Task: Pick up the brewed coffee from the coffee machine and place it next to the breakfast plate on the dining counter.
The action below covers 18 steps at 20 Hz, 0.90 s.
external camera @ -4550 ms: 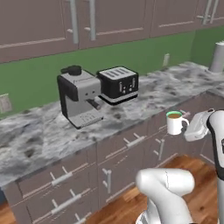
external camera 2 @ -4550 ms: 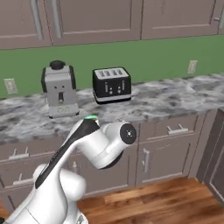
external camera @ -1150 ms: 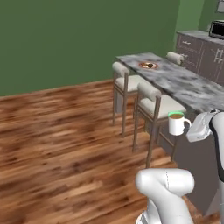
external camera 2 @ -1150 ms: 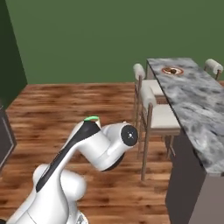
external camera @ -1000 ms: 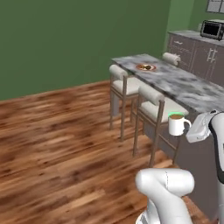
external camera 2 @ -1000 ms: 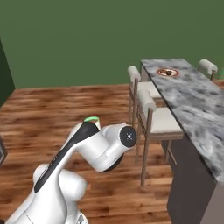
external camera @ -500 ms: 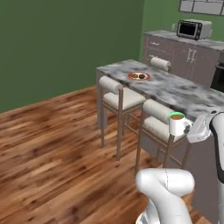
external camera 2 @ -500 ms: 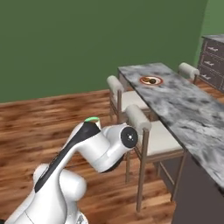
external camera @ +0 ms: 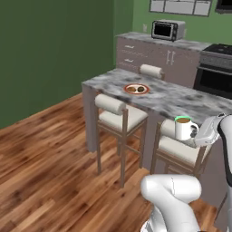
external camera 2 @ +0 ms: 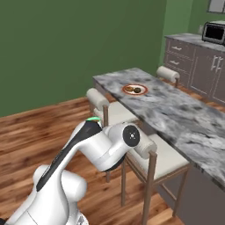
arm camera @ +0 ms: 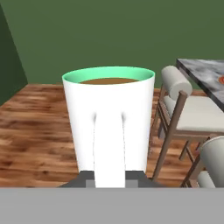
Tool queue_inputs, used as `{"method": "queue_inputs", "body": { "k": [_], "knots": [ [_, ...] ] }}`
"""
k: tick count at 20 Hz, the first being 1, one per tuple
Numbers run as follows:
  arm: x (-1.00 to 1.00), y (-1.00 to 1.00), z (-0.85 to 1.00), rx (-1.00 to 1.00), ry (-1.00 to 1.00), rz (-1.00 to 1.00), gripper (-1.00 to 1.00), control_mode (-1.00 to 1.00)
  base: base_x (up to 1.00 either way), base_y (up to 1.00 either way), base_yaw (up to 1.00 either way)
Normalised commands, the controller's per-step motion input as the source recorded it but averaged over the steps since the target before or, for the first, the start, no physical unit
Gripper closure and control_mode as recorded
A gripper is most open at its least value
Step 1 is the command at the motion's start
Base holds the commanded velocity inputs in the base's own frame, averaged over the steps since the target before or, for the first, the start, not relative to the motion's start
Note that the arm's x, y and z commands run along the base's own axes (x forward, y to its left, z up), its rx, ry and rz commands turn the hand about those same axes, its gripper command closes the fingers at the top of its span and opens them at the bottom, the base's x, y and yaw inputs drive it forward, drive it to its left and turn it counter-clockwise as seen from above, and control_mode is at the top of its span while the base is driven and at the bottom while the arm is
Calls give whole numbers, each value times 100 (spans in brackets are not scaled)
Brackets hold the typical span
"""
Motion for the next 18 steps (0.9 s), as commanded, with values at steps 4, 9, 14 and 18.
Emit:
{"method": "queue_inputs", "body": {
  "k": [4,9,14,18],
  "knots": [
    [0,0,0,0,0,0,100,100,9,70,-42],
    [0,0,0,0,0,0,100,100,67,93,-51],
    [0,0,0,0,0,0,100,100,84,98,-56],
    [0,0,0,0,0,0,100,100,81,91,-52]
  ]
}}
